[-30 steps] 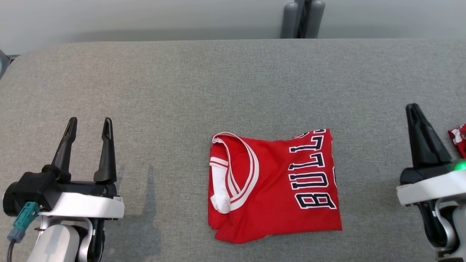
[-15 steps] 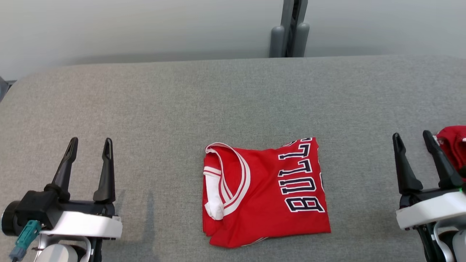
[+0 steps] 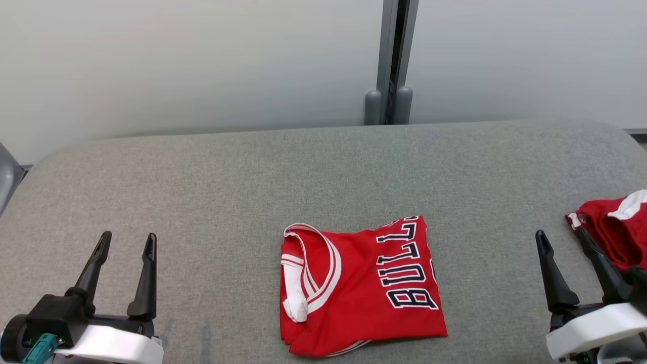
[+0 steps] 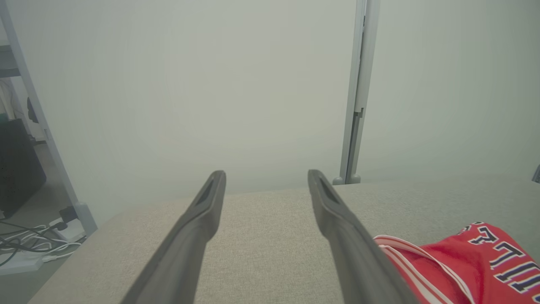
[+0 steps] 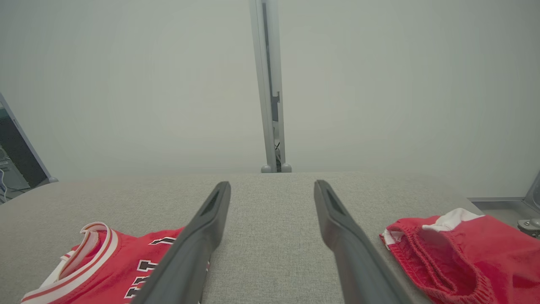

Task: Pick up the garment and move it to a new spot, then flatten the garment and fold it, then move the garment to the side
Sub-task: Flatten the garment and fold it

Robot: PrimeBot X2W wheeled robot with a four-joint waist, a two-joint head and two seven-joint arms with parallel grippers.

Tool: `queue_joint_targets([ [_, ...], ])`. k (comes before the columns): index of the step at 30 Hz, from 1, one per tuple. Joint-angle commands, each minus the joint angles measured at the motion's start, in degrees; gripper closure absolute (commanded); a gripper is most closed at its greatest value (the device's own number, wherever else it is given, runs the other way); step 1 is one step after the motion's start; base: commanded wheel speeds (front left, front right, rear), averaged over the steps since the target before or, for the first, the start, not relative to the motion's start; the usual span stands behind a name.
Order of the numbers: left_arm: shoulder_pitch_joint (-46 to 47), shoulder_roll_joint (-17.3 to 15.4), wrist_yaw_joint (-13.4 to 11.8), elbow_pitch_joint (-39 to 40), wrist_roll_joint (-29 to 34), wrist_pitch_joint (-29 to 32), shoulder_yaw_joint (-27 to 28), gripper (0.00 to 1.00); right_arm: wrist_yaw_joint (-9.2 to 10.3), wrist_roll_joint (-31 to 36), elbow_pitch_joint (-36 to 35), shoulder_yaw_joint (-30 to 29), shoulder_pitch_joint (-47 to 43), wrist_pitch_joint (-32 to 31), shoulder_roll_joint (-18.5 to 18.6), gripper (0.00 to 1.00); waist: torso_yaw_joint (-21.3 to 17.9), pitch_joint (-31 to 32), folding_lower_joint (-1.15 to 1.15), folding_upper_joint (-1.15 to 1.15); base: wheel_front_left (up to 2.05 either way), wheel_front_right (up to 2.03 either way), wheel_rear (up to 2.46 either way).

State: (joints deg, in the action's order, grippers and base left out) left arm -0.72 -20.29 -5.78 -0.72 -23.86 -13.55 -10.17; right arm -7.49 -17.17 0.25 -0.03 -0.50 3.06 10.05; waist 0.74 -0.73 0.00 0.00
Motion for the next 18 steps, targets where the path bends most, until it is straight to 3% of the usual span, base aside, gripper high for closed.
queue_joint_targets([
  [1,-0.8,-0.4,0.26,-0.22,-0.28,0.19,0.04,0.0,-0.01,0.34,-0.61,-0.5,-1.19,-0.45,-0.02,0.0,-0.07,1.14,0.0,0.0,0.0,0.0,0.0],
  [18,-2.19,-1.13,-1.0,0.6,-1.33,1.83,-0.1,0.0,-0.01,0.69,-1.46,-1.26,-2.66,-1.3,-0.69,0.0,-0.18,1.98,0.0,0.0,0.0,0.0,0.0],
])
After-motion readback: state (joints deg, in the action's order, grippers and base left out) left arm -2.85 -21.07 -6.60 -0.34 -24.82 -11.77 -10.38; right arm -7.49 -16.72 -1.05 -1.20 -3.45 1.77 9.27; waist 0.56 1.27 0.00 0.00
